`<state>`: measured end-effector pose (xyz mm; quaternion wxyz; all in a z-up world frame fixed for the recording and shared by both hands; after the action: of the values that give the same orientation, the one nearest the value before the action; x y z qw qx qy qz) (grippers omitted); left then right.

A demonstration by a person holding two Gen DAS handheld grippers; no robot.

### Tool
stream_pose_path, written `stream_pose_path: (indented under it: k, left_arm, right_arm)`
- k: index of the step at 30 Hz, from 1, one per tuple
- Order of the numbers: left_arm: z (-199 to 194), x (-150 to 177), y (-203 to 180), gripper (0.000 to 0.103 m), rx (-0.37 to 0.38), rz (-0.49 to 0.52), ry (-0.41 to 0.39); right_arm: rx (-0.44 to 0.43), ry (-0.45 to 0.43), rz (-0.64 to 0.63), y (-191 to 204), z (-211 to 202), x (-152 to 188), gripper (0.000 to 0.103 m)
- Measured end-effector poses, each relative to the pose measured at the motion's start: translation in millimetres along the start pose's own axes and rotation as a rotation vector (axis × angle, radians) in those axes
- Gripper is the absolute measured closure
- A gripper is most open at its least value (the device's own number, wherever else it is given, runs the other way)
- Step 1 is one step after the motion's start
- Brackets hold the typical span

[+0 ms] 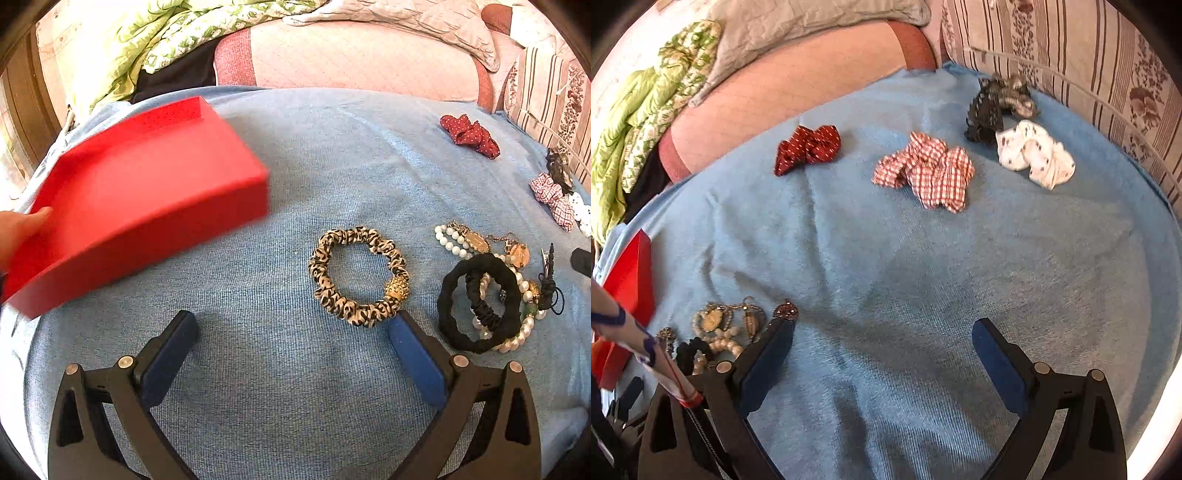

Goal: Organize jewelry

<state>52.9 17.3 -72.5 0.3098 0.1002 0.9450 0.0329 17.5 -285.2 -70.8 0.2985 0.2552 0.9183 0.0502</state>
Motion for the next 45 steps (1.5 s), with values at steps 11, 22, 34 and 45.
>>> stream_pose_path:
  k: [11,22,34,45]
  left_arm:
    - [8,-2,-11,0.000,-0.010,-0.009,-0.005]
    - [11,-3,-13,0.000,-0.008,-0.008,-0.006]
    - [-25,5,-19,0.000,-0.047,-0.012,-0.075]
    - [-190,42,-7,0.000,-0.177,-0.041,-0.390]
  right_arm:
    - [-0.050,-0.066,-0.010,8,-33,0,0.003]
    - [-0.192,-0.057,-0.134,40,-59,29,0.003]
    - [-0.267,-0.114,-0.190,60,-92,46,0.003]
    - [-0.248,-0.225,-0.233,48,-132,56,0.003]
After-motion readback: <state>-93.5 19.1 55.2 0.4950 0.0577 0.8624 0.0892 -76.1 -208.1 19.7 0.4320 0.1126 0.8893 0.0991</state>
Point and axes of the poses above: each gripper's, at about its wrist camera, not at the fingertips, and z roughly the way its jaws point, y to its left, x to its underside, the point moved 10 cm from there along z, roughly the way its jaws point, and after that the axes turned 7 degrees about z, right-handed, at the moved point
